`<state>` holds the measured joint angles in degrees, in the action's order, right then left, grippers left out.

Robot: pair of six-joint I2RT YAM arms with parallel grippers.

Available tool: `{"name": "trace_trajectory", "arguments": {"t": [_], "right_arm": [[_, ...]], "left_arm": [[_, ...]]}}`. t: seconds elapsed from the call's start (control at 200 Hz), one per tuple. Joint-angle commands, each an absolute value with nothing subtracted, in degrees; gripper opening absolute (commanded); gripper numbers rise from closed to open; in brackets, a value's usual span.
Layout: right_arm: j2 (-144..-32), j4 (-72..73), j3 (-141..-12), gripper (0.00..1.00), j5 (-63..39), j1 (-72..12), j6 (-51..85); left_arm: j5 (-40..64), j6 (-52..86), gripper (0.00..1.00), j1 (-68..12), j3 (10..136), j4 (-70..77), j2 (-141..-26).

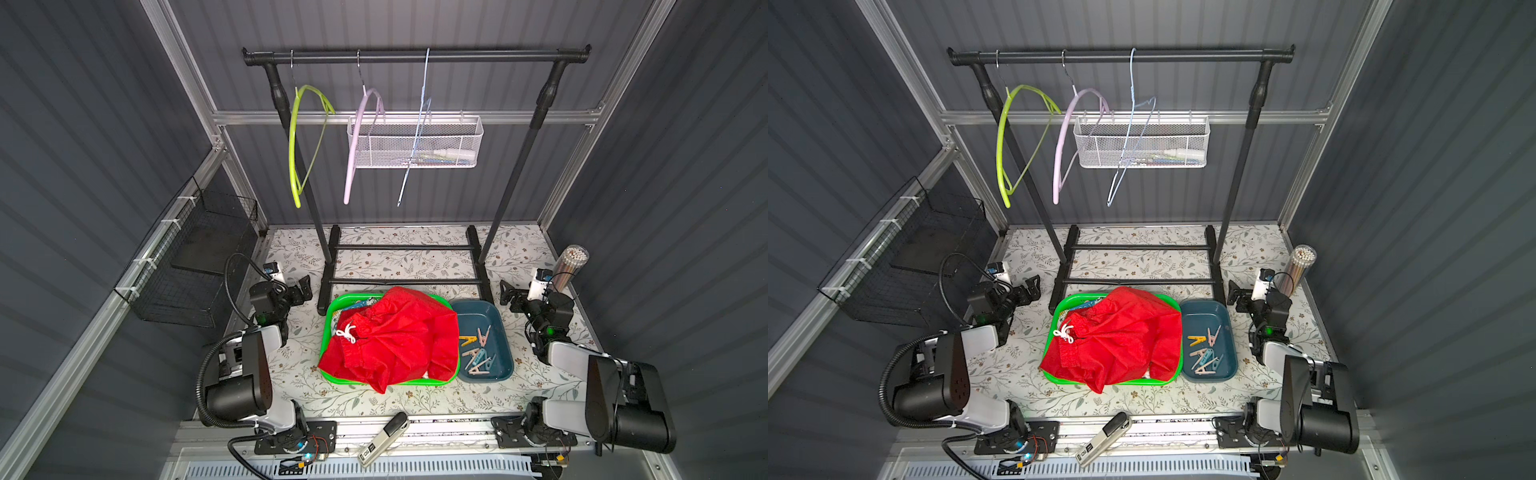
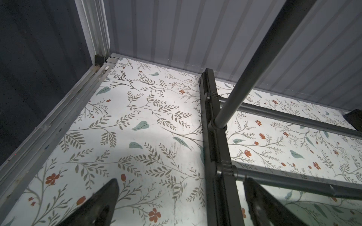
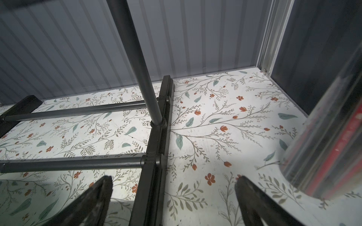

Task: Remove the clothespins securing shorts to the hanger
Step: Reset both arms

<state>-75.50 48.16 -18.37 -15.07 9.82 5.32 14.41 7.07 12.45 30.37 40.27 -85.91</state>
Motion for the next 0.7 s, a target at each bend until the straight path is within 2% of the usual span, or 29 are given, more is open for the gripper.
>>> {"name": "trace_trajectory", "arguments": {"t": [0.0, 0.215, 0.29, 0.45, 0.696], "right_arm": [[-77.10, 52.54, -17.52, 0.99, -16.18, 9.99, 5.14], [-82.98, 66.71, -13.28, 0.99, -16.81, 9.93, 5.21], [-85.12, 71.15, -12.25, 0.99, -17.49, 9.93, 5.39], [-84.40, 67.01, -13.63, 0.99, -17.82, 9.68, 4.64], [-83.87, 57.36, -18.20, 0.99, -15.57, 7.53, 2.58]], "left_arm": [[13.51, 6.64, 1.00, 10.99, 29.34, 43.58, -86.70], [13.00, 2.60, 1.00, 6.87, 28.57, 41.95, -86.88], [13.12, 1.87, 1.00, 6.46, 25.50, 47.65, -89.04], [11.96, 3.10, 1.00, 6.07, 19.62, 66.23, -95.92], [2.77, 1.03, 1.00, 2.00, 24.25, 55.05, -95.88]]}}
